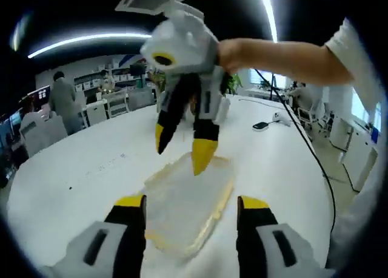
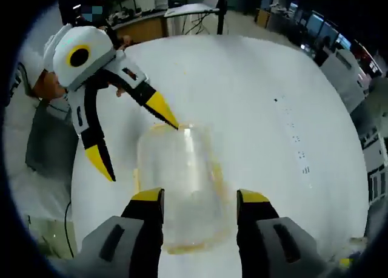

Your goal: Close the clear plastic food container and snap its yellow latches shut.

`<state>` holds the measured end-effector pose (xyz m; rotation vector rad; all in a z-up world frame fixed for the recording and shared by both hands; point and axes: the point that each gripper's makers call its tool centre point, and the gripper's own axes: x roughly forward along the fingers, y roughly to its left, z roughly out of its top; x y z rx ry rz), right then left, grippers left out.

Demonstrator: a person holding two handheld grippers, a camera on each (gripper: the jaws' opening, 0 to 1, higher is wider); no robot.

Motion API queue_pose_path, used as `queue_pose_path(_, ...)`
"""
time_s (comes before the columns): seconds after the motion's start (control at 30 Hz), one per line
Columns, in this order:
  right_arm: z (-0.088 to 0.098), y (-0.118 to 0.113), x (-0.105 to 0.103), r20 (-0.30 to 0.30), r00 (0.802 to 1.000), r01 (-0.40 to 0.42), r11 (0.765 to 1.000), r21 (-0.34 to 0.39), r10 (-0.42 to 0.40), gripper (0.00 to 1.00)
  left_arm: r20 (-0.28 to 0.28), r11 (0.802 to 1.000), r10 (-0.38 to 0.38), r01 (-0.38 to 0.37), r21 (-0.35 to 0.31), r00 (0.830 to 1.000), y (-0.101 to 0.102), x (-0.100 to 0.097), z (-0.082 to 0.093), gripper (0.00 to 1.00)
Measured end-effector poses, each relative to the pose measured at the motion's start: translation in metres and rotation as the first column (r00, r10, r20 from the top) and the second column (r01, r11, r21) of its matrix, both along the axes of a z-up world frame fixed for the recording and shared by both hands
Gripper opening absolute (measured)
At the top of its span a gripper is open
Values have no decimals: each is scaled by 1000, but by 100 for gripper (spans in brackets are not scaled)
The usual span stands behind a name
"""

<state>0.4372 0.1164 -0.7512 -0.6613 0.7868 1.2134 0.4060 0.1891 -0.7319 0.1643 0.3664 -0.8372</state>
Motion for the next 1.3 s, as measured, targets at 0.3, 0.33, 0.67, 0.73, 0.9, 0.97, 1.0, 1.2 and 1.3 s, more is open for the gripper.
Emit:
queue_pose_path(0.3,-28,-33,-32,27,982,182,980,78,-185,62,-71,982,104,-91,166,992,38,9,-36,64)
queue_pose_path(0.33,-32,-34,-35,17,982,189,979,72,-191,64,-81,985,91,-78,156,992,36,6,-36,64)
queue_pose_path(0.67,-46,-31,-36,44,967,247,966,78,-251,58,-113,985,25,-5,173,993,20,-6,-50,55)
queue_pose_path(0.73,-46,-30,-37,43,966,249,965,84,-253,55,-113,984,21,0,180,993,21,-5,-51,53)
queue_pose_path(0.9,-49,-22,-41,54,963,257,961,105,-263,47,-114,982,38,-16,186,993,29,-1,-53,50)
queue_pose_path(0.97,-51,-21,-43,43,964,258,960,110,-264,44,-117,984,42,-21,179,992,34,-2,-53,48)
queue_pose_path(1.0,-51,-19,-43,35,963,262,957,122,-268,43,-116,984,43,-22,178,992,36,-2,-53,47)
queue_pose_path(1.2,-50,4,-27,62,949,293,935,198,-311,41,-101,980,116,-97,173,988,60,9,-52,41)
queue_pose_path(1.3,-50,16,-17,65,943,305,925,226,-326,40,-92,976,141,-123,182,986,75,19,-51,40)
